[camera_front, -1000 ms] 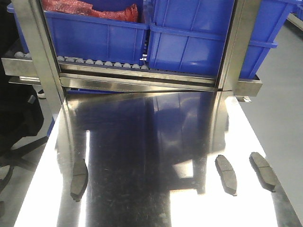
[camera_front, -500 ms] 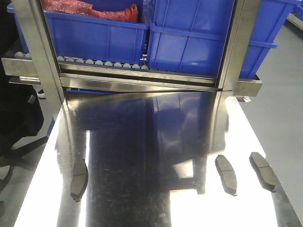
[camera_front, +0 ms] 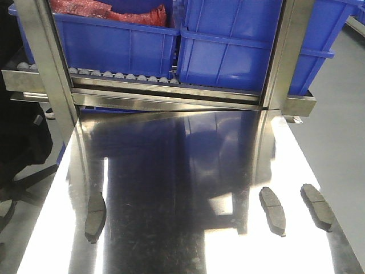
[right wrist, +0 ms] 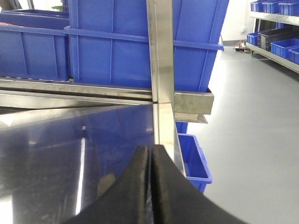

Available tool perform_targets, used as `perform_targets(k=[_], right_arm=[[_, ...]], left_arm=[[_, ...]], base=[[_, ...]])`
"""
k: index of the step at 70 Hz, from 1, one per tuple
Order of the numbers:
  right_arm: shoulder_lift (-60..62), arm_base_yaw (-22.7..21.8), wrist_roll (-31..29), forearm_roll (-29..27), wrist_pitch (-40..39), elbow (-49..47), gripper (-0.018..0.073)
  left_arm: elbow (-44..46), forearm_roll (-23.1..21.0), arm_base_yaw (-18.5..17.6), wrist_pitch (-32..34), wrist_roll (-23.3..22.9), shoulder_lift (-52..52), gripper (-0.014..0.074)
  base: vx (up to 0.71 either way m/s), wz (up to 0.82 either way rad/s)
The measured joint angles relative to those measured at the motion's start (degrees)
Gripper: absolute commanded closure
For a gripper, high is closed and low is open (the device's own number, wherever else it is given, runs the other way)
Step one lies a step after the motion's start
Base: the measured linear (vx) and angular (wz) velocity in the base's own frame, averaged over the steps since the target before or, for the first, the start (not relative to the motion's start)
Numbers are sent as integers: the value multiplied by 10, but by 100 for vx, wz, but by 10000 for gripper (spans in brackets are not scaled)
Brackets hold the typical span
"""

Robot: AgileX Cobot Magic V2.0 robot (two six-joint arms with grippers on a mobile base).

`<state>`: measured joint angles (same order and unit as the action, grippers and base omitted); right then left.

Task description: Move and align brake pads A on conveyor

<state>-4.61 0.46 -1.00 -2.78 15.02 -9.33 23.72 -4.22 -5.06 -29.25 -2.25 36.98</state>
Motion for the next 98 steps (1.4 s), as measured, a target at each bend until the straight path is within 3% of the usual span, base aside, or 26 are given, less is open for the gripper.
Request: perform_targets(k=[15, 31, 38, 51, 60, 73, 98], right_arm=[[-183, 0, -13, 21, 112, -176, 561], [-296, 0, -15, 28, 160, -232, 503], [-305, 0, -15, 28, 163, -232, 366], [-305, 0, -15, 51, 164, -232, -15], [-305, 0, -6, 55, 160, -232, -166], [-372, 0, 25, 77, 193, -255, -157], [-664, 0, 42, 87, 290, -414, -118]], left_arm=[[0, 0, 0, 0, 0, 0, 496], [0, 0, 0, 0, 0, 0, 496], [0, 0, 0, 0, 0, 0, 496], [0, 0, 0, 0, 0, 0, 496], [0, 0, 0, 0, 0, 0, 496], [0, 0, 0, 0, 0, 0, 496], [0, 0, 0, 0, 1, 0, 496]], base=[[0, 0], [0, 0], [0, 0], [0, 0], [0, 0], [0, 0], [0, 0]])
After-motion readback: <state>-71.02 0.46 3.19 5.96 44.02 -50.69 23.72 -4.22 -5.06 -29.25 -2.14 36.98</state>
